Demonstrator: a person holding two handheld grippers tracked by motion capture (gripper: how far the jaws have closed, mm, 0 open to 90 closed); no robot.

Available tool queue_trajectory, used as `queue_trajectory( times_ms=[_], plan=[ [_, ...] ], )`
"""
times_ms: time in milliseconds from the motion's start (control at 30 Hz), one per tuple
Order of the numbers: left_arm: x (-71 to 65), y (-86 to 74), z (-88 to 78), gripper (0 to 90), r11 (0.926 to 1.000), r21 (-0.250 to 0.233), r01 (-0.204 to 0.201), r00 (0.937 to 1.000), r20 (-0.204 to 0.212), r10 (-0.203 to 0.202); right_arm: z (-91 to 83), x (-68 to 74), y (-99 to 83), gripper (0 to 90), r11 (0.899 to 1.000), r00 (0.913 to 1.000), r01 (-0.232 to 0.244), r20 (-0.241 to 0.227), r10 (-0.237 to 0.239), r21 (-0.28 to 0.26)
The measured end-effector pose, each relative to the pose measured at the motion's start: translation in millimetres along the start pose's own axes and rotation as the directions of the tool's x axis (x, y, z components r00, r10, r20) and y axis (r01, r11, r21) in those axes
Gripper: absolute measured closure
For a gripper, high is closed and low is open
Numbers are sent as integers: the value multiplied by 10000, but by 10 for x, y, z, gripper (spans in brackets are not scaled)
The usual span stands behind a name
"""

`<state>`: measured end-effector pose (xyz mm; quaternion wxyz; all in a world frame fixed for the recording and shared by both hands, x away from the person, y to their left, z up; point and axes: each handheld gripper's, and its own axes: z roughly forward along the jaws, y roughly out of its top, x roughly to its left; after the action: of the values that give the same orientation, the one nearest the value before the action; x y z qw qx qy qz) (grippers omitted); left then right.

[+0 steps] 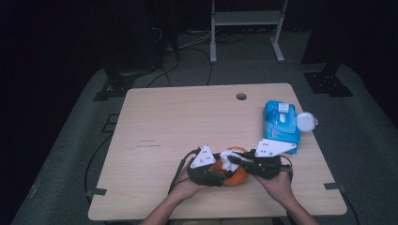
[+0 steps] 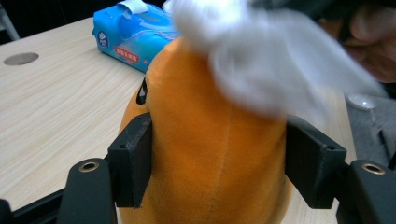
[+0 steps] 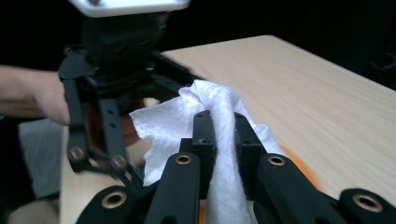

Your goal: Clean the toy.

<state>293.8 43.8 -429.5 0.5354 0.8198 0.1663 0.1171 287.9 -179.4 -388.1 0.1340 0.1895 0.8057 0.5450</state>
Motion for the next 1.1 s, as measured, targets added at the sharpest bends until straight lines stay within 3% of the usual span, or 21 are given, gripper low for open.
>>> queue_trajectory(
  times_ms=[33, 133, 233, 367, 500, 600, 733, 867, 967, 1000, 1067, 1100],
  plan=[
    [-40, 9, 7, 320, 9997, 95, -243, 9997, -77, 243, 34, 50, 10, 820, 9997, 9998, 176, -81, -175, 164],
    [-69, -2, 19, 321, 9993, 102, -350, 9994, -39, 351, 80, 94, 16, 821, 9985, 9991, 413, -113, -409, 351],
    [-63, -17, 27, 322, 9992, 104, -380, 9993, 67, 379, 57, 36, 9, 822, 9992, 9997, 243, -72, -241, 310],
    [-108, -31, 45, 321, 9967, 150, -803, 9966, 196, 800, -52, -161, -28, 821, 9993, 9983, -196, 557, 178, 316],
    [-115, -34, 69, 306, 9956, 146, -929, 9951, 359, 923, -94, -287, -101, 821, 9939, 9939, -1090, 200, 1087, 145],
    [-123, -38, 74, 299, 9947, 188, -1013, 9941, 414, 1005, -41, -235, -88, 820, 9947, 9953, -965, 116, 961, 342],
    [-109, -25, 50, 314, 9946, 282, -1000, 9946, 299, 992, -41, -267, -87, 820, 9936, 9942, -1075, 11, 1075, 335],
    [-21, -52, 21, 324, 9998, 21, -209, 9995, 252, 208, -116, -354, -141, 820, 9906, 9905, -1361, 232, 1358, 112],
    [47, -67, -7, 324, 9997, -36, 233, 9994, 274, -232, -143, -385, -159, 820, 9885, 9882, -1513, 267, 1511, 48],
    [105, -83, -29, 324, 9982, -129, 589, 9979, 285, -585, -169, -412, -181, 820, 9862, 9857, -1654, 331, 1655, -39],
    [140, -95, -43, 324, 9970, -155, 757, 9968, 285, -752, -181, -421, -191, 820, 9853, 9847, -1708, 340, 1709, -68],
    [201, -119, -59, 324, 9912, -290, 1294, 9912, 313, -1285, -194, -425, -202, 820, 9845, 9838, -1749, 374, 1752, -123]
  ],
)
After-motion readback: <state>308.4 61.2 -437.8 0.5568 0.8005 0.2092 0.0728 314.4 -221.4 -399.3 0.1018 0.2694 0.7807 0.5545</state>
